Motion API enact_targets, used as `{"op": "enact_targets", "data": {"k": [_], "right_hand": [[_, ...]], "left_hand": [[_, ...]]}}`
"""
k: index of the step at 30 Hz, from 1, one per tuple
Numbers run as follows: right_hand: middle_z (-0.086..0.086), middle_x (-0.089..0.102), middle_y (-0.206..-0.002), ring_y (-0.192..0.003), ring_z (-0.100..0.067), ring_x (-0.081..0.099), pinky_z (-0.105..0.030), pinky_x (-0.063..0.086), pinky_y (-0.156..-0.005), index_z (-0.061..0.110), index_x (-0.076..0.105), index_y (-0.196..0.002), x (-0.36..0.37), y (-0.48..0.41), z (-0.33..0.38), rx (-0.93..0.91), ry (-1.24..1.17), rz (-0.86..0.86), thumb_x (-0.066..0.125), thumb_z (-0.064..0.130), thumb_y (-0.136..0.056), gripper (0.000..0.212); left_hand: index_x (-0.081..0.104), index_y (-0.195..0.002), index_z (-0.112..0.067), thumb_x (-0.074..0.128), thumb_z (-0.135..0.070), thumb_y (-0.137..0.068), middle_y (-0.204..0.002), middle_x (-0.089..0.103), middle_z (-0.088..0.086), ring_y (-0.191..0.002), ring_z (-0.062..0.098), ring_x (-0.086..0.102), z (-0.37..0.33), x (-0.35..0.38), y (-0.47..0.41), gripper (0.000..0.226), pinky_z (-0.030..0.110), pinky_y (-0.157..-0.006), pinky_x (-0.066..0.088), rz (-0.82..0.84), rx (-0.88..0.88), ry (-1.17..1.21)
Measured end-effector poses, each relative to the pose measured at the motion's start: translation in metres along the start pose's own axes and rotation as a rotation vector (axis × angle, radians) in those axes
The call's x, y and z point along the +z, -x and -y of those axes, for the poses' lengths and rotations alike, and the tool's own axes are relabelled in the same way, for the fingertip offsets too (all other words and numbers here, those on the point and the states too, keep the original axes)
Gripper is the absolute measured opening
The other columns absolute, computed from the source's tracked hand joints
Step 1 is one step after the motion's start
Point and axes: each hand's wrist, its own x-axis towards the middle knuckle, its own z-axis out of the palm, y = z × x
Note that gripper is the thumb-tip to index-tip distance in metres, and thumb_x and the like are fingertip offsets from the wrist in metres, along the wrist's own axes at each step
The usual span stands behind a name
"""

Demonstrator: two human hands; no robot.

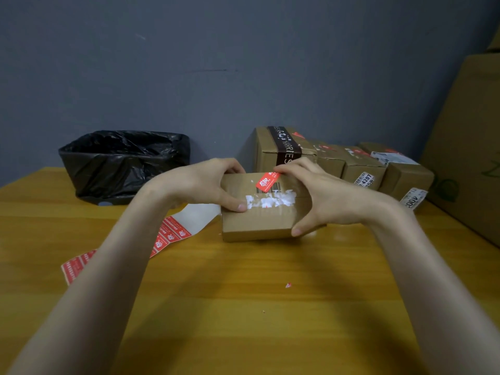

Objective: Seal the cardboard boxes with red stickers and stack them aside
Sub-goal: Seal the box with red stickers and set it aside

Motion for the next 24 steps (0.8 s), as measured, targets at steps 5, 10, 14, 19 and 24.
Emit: {"op": "enact_targets", "data": {"k": [5, 10, 14, 19, 24], "right_hand": [[0.012, 0.041, -0.122, -0.112, -0.005, 0.039, -0.017, 0.036, -0.082, 0.034, 0.040, -0.134, -0.010, 0.005, -0.008, 0.080, -0.071, -0.046, 0.081, 0.027, -0.068, 0.078], [0.007, 0.044, -0.116, -0.106, -0.006, 0.045, -0.012, 0.040, -0.082, 0.029, 0.051, -0.111, -0.011, 0.008, -0.009, 0.132, -0.088, 0.075, 0.083, 0.023, -0.065, 0.057], [0.006, 0.039, -0.120, -0.111, -0.015, 0.047, -0.033, 0.044, -0.097, 0.028, 0.050, -0.110, -0.004, 0.006, -0.003, 0.166, -0.020, 0.183, 0.079, 0.021, -0.071, 0.049], [0.010, 0.039, -0.120, -0.110, -0.010, 0.043, -0.024, 0.042, -0.092, 0.029, 0.051, -0.112, -0.007, 0.007, -0.003, 0.168, -0.045, 0.218, 0.077, 0.030, -0.073, 0.047], [0.006, 0.064, -0.102, -0.097, -0.011, 0.060, -0.025, 0.051, -0.085, 0.023, 0.069, -0.096, -0.008, 0.004, -0.003, 0.085, -0.164, 0.043, 0.063, 0.023, -0.087, 0.011]], "left_hand": [[0.044, -0.114, -0.026, 0.080, -0.026, -0.070, -0.108, 0.053, -0.008, -0.092, 0.009, 0.057, -0.007, 0.002, 0.004, 0.056, 0.024, -0.075, 0.050, 0.067, -0.003, -0.064], [0.048, -0.099, -0.028, 0.078, -0.026, -0.071, -0.118, 0.048, -0.007, -0.110, 0.013, 0.050, -0.011, 0.001, 0.008, 0.041, 0.032, -0.088, 0.049, 0.213, 0.012, -0.140], [0.050, -0.100, -0.030, 0.078, -0.035, -0.071, -0.122, 0.035, -0.011, -0.095, 0.004, 0.041, -0.011, 0.006, 0.006, 0.040, 0.018, -0.075, 0.039, 0.297, -0.026, -0.313], [0.049, -0.106, -0.032, 0.074, -0.046, -0.069, -0.127, 0.030, -0.009, -0.107, 0.012, 0.040, -0.014, 0.008, 0.003, 0.047, 0.020, -0.079, 0.042, 0.255, -0.051, -0.326], [0.033, -0.137, -0.036, 0.070, -0.047, -0.074, -0.147, 0.020, -0.015, -0.127, 0.007, 0.029, -0.019, 0.017, -0.003, 0.074, 0.016, -0.092, 0.029, 0.242, 0.075, -0.350]]}}
